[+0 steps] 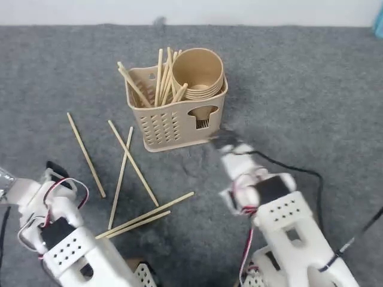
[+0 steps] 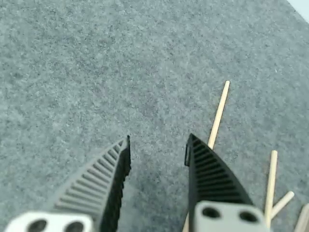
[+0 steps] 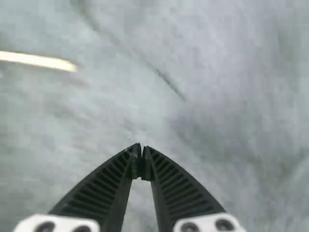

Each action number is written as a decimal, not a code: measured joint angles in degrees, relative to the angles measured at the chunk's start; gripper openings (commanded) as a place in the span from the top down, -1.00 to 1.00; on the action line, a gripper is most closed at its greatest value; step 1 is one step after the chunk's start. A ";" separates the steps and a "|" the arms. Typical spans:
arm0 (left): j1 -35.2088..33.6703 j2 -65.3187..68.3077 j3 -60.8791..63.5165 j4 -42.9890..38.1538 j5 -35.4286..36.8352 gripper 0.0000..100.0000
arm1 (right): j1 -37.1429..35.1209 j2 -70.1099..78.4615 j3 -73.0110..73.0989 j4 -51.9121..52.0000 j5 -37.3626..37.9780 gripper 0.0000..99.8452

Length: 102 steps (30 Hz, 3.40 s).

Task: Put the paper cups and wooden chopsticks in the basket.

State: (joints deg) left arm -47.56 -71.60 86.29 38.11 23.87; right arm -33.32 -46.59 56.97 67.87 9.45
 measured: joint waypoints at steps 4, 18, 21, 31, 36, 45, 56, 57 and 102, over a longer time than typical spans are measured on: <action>0.00 0.00 0.00 0.00 0.00 0.63 | -10.11 0.00 -4.22 -2.20 -4.92 0.97; -4.66 27.43 -11.52 -6.59 0.70 0.63 | -24.26 26.81 -6.15 -35.60 -12.48 0.80; -4.66 35.08 -15.12 -8.53 3.34 0.63 | -25.49 37.63 -10.20 -38.33 -12.66 0.80; -5.10 50.02 -22.86 -9.41 4.66 0.64 | -25.49 53.36 -21.10 -36.31 -12.66 0.80; -5.10 50.02 -22.95 -9.41 4.66 0.64 | -25.58 53.19 -21.45 -35.43 -12.66 0.80; -6.33 50.02 -22.95 -9.41 4.75 0.64 | -27.25 44.92 -21.45 -33.32 -12.92 0.80; -6.33 50.02 -22.95 -9.41 4.75 0.64 | -29.10 55.21 -22.77 -36.31 -13.01 0.80; -6.33 50.02 -22.95 -9.41 4.75 0.64 | -29.10 55.30 -23.12 -36.31 -13.01 0.80; -6.33 50.37 -22.95 -9.41 4.75 0.64 | 59.25 -29.01 22.24 2.99 34.20 0.97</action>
State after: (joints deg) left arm -53.89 -21.23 63.34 28.70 28.62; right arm 25.93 -75.60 79.21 70.86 43.65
